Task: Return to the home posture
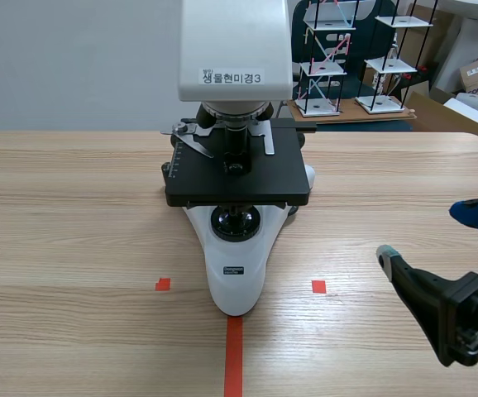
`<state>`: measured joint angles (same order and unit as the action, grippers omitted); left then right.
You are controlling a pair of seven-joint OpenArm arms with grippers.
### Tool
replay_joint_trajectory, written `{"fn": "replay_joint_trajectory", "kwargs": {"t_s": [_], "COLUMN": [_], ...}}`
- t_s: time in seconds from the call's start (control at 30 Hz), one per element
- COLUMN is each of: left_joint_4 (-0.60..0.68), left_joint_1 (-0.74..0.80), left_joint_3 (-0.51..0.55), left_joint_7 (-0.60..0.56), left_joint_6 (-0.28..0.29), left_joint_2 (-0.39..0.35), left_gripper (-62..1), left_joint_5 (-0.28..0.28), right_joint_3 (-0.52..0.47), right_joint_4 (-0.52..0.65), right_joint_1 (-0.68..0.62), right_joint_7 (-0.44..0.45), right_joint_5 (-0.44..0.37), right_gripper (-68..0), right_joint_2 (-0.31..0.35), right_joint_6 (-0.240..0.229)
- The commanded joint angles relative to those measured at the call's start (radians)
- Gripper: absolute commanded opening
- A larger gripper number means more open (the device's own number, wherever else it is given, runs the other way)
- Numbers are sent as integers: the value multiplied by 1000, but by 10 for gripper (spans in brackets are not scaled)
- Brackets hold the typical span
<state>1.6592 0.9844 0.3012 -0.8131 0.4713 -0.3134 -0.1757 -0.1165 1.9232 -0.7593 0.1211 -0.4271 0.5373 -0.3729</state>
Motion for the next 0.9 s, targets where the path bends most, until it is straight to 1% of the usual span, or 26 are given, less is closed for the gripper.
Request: {"fn": "replay_joint_trajectory", "kwargs": {"t_s": [0.0, 0.1, 0.27, 0.87], "left_joint_4": [39, 72, 112, 112], "left_joint_1": [36, 77, 134, 137], "left_joint_3": [13, 38, 76, 83], "left_joint_7": [-52, -87, -88, -88], "left_joint_6": [2, 2, 2, 3], "left_joint_2": [-1, -6, -21, -22], "left_gripper": [-37, -37, -37, -41], "left_joint_5": [-14, -15, -22, -22], "right_joint_3": [-7, -7, -7, -7], "right_joint_4": [6, 6, 6, 6], "right_joint_1": [9, 9, 9, 9], "right_joint_7": [11, 11, 11, 11], "right_joint_5": [-4, -4, -4, -4], "right_gripper": [-97, -97, -97, -97], "right_joint_2": [0, 0, 0, 0], "right_joint_6": [6, 6, 6, 6]}}
